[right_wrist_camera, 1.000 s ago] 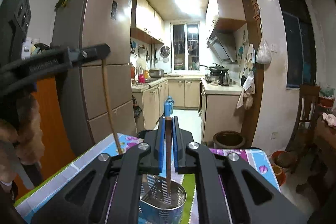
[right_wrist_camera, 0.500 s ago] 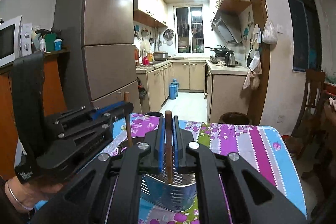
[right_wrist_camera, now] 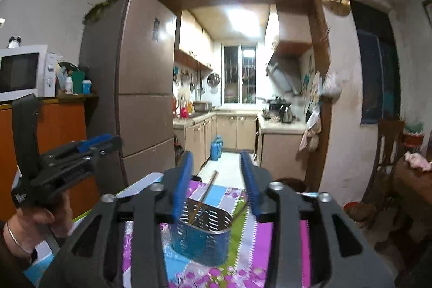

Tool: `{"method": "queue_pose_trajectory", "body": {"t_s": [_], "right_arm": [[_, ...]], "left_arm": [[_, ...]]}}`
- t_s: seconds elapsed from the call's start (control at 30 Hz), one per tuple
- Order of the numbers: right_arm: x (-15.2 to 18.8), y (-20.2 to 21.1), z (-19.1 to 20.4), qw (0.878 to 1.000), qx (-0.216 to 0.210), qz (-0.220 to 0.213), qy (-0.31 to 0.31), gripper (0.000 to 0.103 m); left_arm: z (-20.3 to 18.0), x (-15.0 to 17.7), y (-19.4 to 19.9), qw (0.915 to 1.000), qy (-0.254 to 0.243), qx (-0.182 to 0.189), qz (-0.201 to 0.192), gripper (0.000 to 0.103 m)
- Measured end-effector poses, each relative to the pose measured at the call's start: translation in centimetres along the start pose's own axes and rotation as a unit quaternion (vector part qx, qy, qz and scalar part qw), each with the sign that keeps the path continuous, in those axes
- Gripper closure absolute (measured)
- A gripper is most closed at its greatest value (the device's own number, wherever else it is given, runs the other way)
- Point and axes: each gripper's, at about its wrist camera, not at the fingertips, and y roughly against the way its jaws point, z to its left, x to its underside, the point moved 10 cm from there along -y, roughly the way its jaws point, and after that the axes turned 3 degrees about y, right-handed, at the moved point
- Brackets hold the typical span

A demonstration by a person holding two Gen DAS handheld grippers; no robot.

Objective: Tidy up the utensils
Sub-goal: 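Move both grippers back down to the remaining chopsticks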

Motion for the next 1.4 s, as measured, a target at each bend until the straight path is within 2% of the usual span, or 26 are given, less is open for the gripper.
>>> {"method": "queue_pose_trajectory", "body": {"t_s": [0.03,0.07,0.1,0.13,0.2,0.4,0.43,0.47,0.5,0.57,0.6,0.67,0.77,0.83,0.97,1.17,1.4], "right_arm": [[0.0,1.8,-0.2,1.000,0.001,-0.006,0.001,0.051],[0.3,3.9,-0.4,1.000,0.005,-0.009,0.004,0.046],[0.9,6.2,-0.5,1.000,0.012,-0.011,0.011,0.044],[1.7,8.2,-0.5,0.999,0.022,-0.008,0.022,0.040],[3.8,11.1,-0.4,0.998,0.043,0.000,0.039,0.039],[13.9,16.6,1.3,0.993,0.057,0.097,0.042,0.037],[15.7,17.0,2.0,0.991,0.050,0.120,0.033,0.037],[16.9,17.2,2.7,0.989,0.046,0.135,0.027,0.037],[18.9,17.6,3.8,0.987,0.041,0.152,0.023,0.037],[21.7,17.8,6.0,0.984,0.033,0.173,0.036,0.048],[22.7,18.0,7.1,0.982,0.027,0.180,0.043,0.051],[24.6,18.1,9.2,0.980,0.016,0.187,0.059,0.068],[26.7,18.1,11.1,0.979,0.007,0.192,0.062,0.076],[27.6,17.9,12.0,0.980,0.013,0.188,0.068,0.079],[28.7,17.9,14.0,0.979,-0.004,0.191,0.065,0.080],[30.8,16.6,14.5,0.976,0.009,0.210,0.063,0.080],[31.9,15.2,15.2,0.972,0.022,0.224,0.066,0.081]], "left_arm": [[-0.3,-0.2,1.6,0.9999,-0.007,-0.004,-0.007,0.049],[-0.8,-0.2,3.7,0.9998,-0.016,-0.004,-0.013,0.039],[-1.3,0.1,5.6,0.9995,-0.025,-0.003,-0.018,0.035],[-1.9,0.7,8.1,0.9989,-0.041,-0.002,-0.021,0.034],[-2.6,2.2,11.4,0.9975,-0.069,-0.003,-0.012,0.034],[-4.0,11.4,19.2,0.9925,-0.098,0.013,0.072,0.034],[-4.4,13.5,20.4,0.9899,-0.113,0.007,0.084,0.035],[-4.7,15.0,21.3,0.9880,-0.123,0.003,0.094,0.041],[-5.2,16.7,22.0,0.9858,-0.128,0.007,0.109,0.053],[-6.7,20.4,23.7,0.9816,-0.106,0.039,0.154,0.060],[-7.7,22.6,24.6,0.9788,-0.083,0.058,0.178,0.068],[-8.8,25.7,25.3,0.9721,-0.067,0.072,0.213,0.078],[-9.6,28.9,25.7,0.9677,-0.085,0.043,0.233,0.087],[-9.8,29.8,25.9,0.9684,-0.094,0.016,0.231,0.087],[-9.4,30.5,25.7,0.9697,-0.084,-0.010,0.229,0.087],[-10.0,31.6,24.6,0.9680,-0.106,-0.022,0.226,0.082],[-9.5,32.3,23.6,0.9677,-0.105,-0.039,0.225,0.081]]}}
